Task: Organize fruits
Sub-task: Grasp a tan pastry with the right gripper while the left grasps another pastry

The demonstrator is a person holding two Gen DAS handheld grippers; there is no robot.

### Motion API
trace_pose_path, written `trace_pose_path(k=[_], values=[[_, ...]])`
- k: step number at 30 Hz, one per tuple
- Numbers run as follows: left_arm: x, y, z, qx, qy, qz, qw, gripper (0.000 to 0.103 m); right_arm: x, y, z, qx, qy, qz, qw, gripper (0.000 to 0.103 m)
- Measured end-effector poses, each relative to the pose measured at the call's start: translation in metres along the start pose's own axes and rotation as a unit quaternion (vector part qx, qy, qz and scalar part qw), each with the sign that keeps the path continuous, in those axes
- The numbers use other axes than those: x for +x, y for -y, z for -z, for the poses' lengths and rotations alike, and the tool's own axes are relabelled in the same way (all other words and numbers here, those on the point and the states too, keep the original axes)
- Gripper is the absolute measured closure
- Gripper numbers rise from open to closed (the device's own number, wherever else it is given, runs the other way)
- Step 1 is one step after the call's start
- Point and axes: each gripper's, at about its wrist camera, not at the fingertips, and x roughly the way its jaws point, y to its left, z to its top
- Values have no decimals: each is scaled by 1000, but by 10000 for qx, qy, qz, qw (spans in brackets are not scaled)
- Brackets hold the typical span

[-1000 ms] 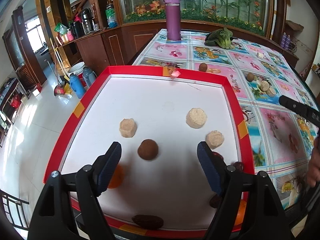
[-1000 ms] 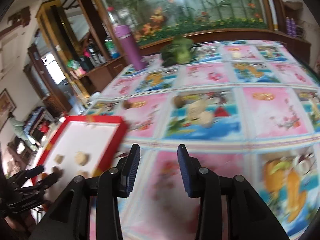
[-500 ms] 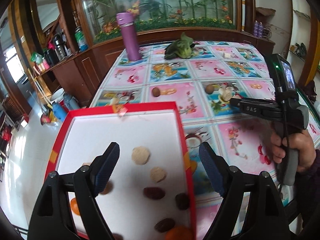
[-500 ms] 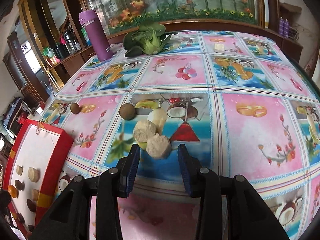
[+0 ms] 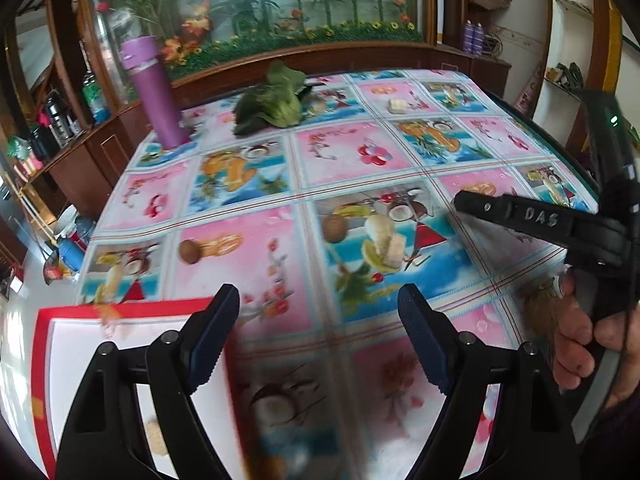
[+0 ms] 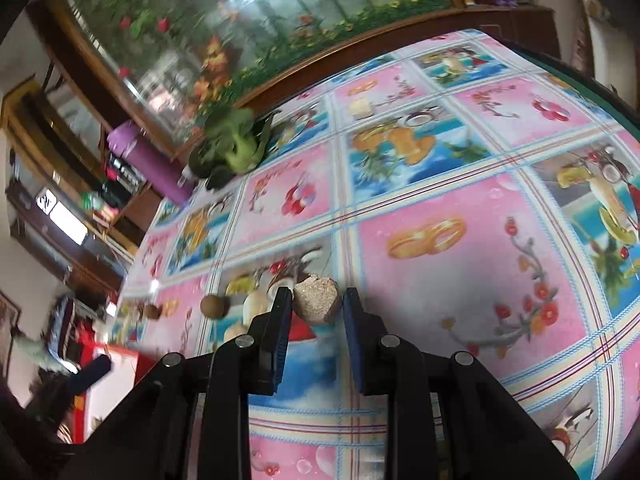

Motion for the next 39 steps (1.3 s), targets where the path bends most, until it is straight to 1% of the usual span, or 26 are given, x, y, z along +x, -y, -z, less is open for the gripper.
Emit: trace_pose_path(k=[2, 3, 4, 5, 6, 12, 15, 17, 18, 19, 21, 23, 25, 30, 32, 34, 37, 39], values=[[11, 10, -4, 102, -97, 56, 9999, 23, -1, 8, -2, 275, -5, -12, 9996, 78], [16, 15, -7, 150, -140, 110, 9997, 28, -1, 12, -4, 379, -19, -56, 9993, 78], [22, 22, -10, 238, -207, 160, 9994, 30, -1, 14, -5, 472, -33, -108, 9988, 78], [27, 26, -12, 288, -254, 187, 9991, 31, -2, 16, -6, 551, -37, -158, 9983, 78], [33, 30, -15, 293, -292, 200, 9989, 31, -2, 18, -7, 587, -27, -179, 9981, 78], [54, 36, -23, 187, -517, 287, 9981, 43, -4, 19, -10, 666, 16, -260, 9974, 78], [60, 39, -24, 184, -577, 309, 9977, 44, -6, 17, -10, 639, 57, -278, 9976, 78], [62, 42, -25, 220, -591, 333, 9975, 48, -6, 17, -11, 637, 75, -301, 9975, 78], [62, 44, -25, 230, -610, 369, 9972, 50, -6, 17, -11, 643, 69, -306, 9974, 78], [64, 45, -26, 232, -621, 402, 9970, 57, -5, 18, -11, 646, 70, -289, 9975, 78], [66, 45, -27, 222, -655, 460, 9965, 65, -6, 18, -11, 649, 71, -292, 9974, 78], [70, 45, -26, 167, -702, 501, 9961, 71, -6, 18, -11, 644, 84, -272, 9975, 78], [71, 45, -27, 107, -700, 635, 9955, 86, -5, 18, -11, 638, 74, -279, 9975, 78], [65, 44, -25, 26, -683, 656, 9955, 86, -2, 17, -12, 565, 55, -236, 9981, 78], [56, 41, -23, -55, -599, 669, 9959, 86, -3, 16, -12, 508, 86, -227, 9984, 78], [43, 35, -19, -144, -505, 612, 9967, 86, -3, 14, -11, 441, 100, -190, 9988, 78], [18, 25, -10, -330, -314, 690, 9966, 86, -2, 13, -10, 375, 100, -163, 9991, 78], [1, 19, -2, -414, -202, 645, 9969, 86, -3, 12, -9, 338, 146, -153, 9992, 78]])
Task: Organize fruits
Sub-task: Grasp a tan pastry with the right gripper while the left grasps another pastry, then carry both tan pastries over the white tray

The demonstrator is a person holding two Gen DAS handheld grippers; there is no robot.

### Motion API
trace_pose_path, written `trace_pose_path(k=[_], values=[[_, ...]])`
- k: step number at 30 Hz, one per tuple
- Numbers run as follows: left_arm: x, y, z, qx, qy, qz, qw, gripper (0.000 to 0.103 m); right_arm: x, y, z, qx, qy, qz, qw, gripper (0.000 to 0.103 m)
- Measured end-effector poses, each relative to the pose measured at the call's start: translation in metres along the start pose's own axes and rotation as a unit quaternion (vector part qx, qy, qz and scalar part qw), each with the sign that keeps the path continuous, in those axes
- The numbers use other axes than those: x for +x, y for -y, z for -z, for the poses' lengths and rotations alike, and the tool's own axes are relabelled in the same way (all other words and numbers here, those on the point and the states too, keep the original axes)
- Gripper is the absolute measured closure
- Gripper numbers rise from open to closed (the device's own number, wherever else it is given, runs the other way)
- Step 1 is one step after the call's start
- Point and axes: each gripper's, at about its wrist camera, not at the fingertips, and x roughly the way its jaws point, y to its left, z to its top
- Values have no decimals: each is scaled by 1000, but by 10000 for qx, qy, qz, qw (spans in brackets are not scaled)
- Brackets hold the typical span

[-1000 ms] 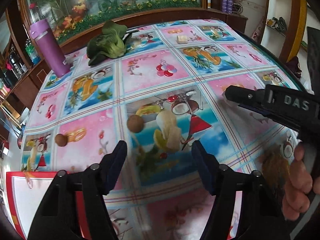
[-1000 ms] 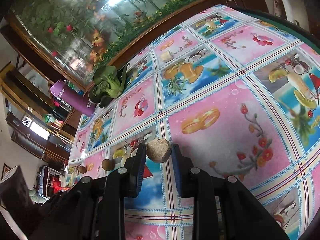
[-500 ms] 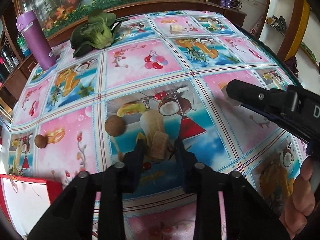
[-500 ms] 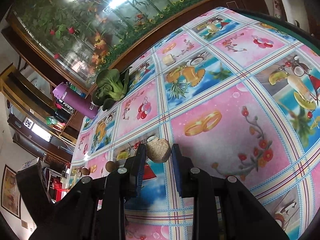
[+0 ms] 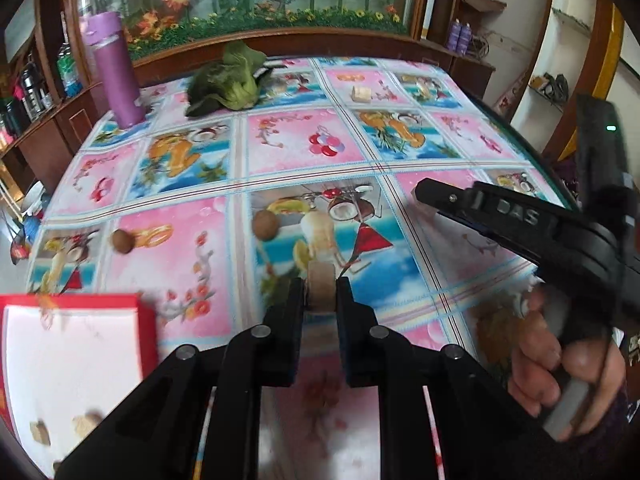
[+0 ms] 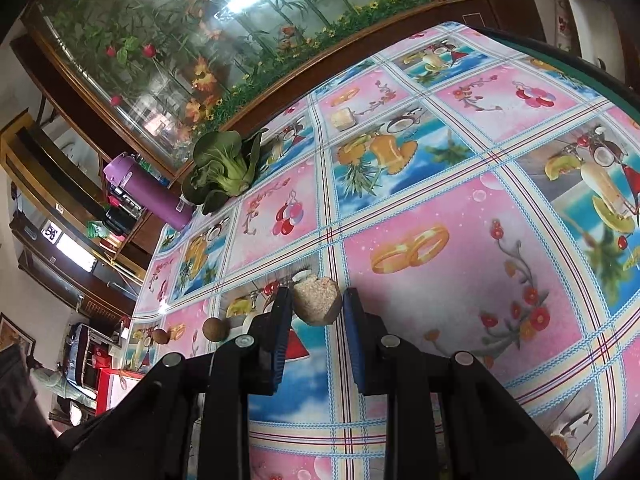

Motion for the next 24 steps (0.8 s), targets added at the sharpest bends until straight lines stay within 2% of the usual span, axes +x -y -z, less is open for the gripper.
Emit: trace_pose_path(k=[8, 13, 16, 18, 24], values=[[-72, -28, 45, -443, 545, -201, 9973, 86, -2, -12, 7, -435, 181, 169, 9987, 78], [-95, -52, 67, -659, 767, -551, 9933, 86, -8, -32, 23, -1077, 406, 478, 9922, 78], [-105, -66, 75, -755, 908, -786, 9899, 86, -13, -48, 37, -1253, 386, 311, 9909, 78], [-110, -75, 80, -784, 1002, -988, 9869, 86, -24, -68, 49, -1618, 606, 423, 9841, 78], [-117, -108, 88, -1023, 1155, -1450, 9773, 86, -40, -132, 104, -2333, 516, -115, 9710, 78]])
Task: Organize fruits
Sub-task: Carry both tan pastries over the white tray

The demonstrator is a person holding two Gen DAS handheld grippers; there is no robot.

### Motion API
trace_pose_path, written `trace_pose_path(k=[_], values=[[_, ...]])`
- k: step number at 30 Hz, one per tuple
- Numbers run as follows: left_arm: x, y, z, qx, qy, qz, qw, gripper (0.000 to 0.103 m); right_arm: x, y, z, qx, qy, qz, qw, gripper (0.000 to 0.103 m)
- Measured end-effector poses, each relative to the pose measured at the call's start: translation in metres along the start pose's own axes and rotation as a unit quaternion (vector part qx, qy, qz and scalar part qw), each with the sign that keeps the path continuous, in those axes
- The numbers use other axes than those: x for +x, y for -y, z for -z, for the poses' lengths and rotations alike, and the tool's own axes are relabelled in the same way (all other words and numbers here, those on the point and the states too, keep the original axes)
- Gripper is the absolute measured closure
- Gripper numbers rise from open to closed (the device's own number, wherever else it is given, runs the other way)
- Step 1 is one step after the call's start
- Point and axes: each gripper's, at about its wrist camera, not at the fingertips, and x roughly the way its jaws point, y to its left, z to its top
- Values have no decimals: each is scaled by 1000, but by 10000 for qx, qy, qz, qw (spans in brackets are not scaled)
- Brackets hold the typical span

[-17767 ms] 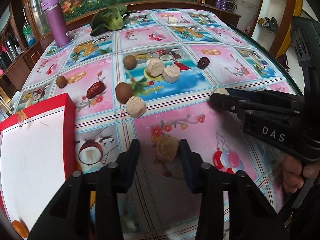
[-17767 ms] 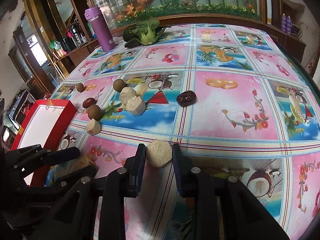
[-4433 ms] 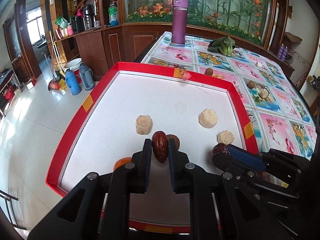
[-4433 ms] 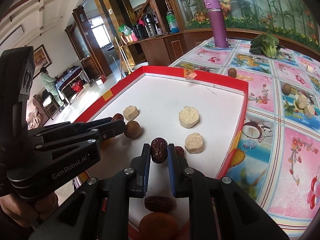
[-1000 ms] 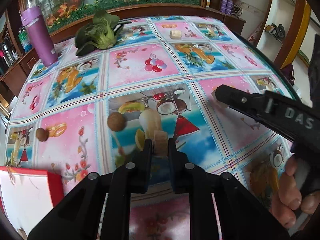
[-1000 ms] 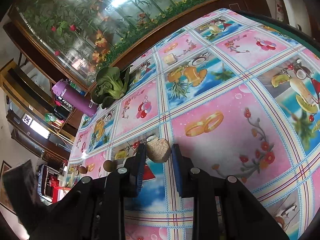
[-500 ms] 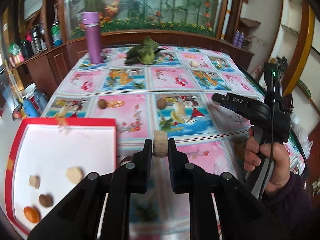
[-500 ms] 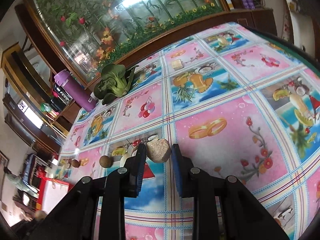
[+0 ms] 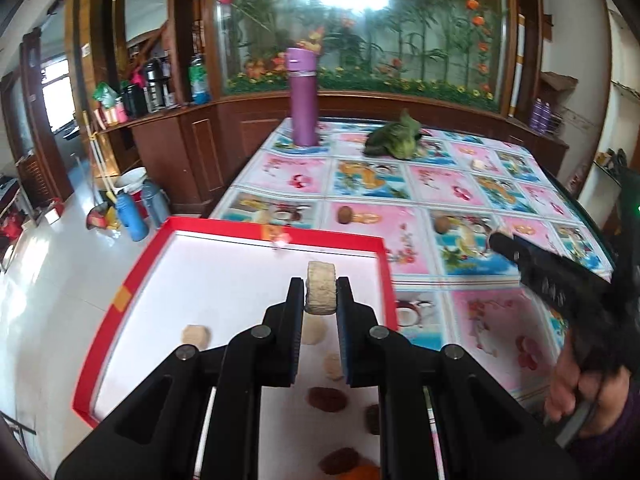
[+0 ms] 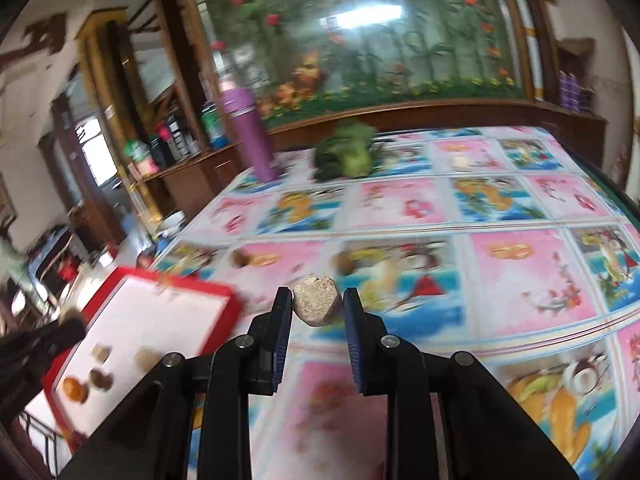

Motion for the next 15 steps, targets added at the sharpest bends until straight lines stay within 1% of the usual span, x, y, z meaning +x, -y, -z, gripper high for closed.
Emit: trace_pose_path(k=[4, 6, 9, 15], values=[[1, -16, 3, -87, 53, -232, 9997, 86, -10, -57, 8, -559, 53, -359, 9978, 78], [1, -24, 5, -185, 25, -265, 9995, 86, -14, -79, 11, -799, 54, -479, 9956, 78], [3, -34, 8, -290, -2, -329, 9990, 86, -14, -101, 20, -1055, -43, -605, 9926, 78], [5, -44, 16, -336, -79, -399, 9986, 85, -5, -118, 37, -1200, -333, -670, 9899, 78]])
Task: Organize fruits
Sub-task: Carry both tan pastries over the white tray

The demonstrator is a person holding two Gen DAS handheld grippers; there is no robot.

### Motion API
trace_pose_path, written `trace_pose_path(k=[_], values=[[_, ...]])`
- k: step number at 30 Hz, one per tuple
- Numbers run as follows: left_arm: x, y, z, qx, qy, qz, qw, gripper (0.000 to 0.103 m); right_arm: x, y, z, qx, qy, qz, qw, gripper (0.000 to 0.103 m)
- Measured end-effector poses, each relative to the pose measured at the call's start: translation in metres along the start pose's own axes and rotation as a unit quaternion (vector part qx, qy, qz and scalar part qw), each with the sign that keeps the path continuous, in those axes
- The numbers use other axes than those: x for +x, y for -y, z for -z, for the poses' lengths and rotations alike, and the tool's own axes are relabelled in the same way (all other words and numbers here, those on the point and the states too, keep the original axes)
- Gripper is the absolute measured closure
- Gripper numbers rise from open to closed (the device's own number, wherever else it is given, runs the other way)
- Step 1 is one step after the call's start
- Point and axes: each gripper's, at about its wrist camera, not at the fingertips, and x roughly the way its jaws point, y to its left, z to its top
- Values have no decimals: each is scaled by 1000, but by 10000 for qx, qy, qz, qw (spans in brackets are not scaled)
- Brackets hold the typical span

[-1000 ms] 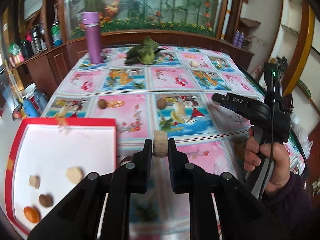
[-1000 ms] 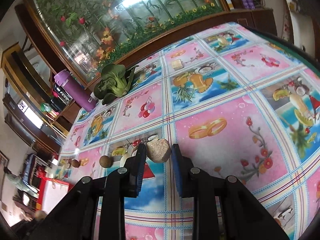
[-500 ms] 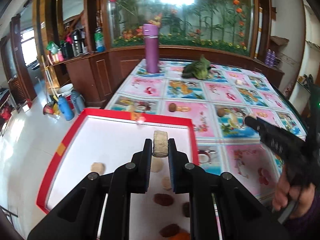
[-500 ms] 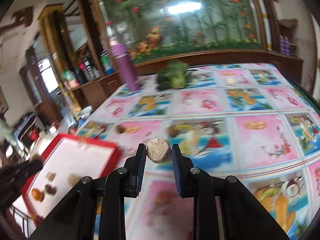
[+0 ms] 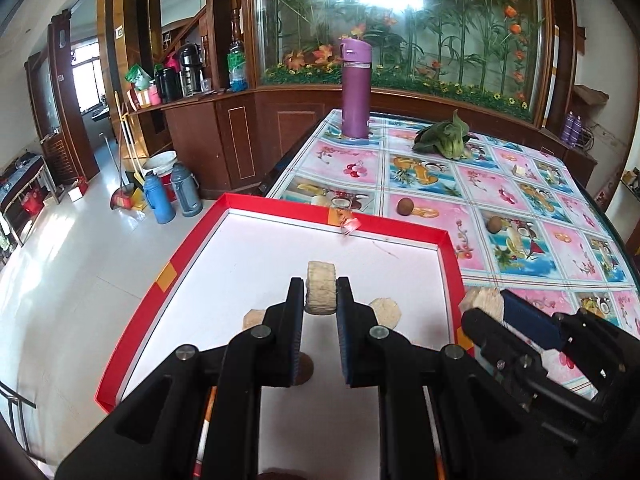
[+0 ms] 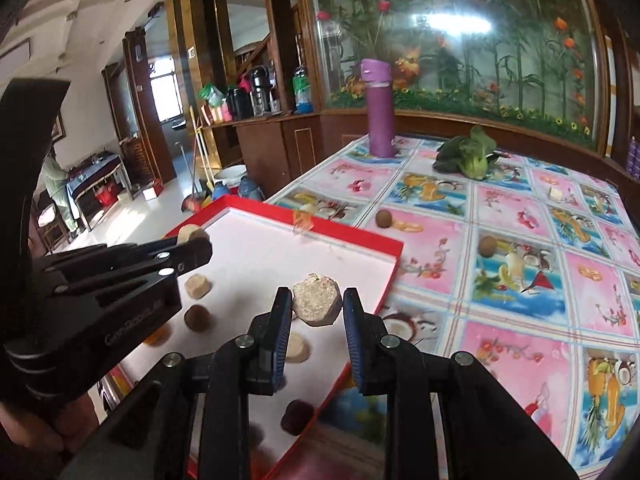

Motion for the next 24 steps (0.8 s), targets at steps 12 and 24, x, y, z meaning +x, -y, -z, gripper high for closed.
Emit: trace_pose_path(k=[12, 24], values=[[0, -18, 13, -72, -99, -97, 9999, 85, 1, -24, 15, -228, -104, -81, 9997, 78], [2, -28, 24, -84, -188, -208, 9996, 85, 2, -22, 19, -130, -145, -99, 9998, 78]])
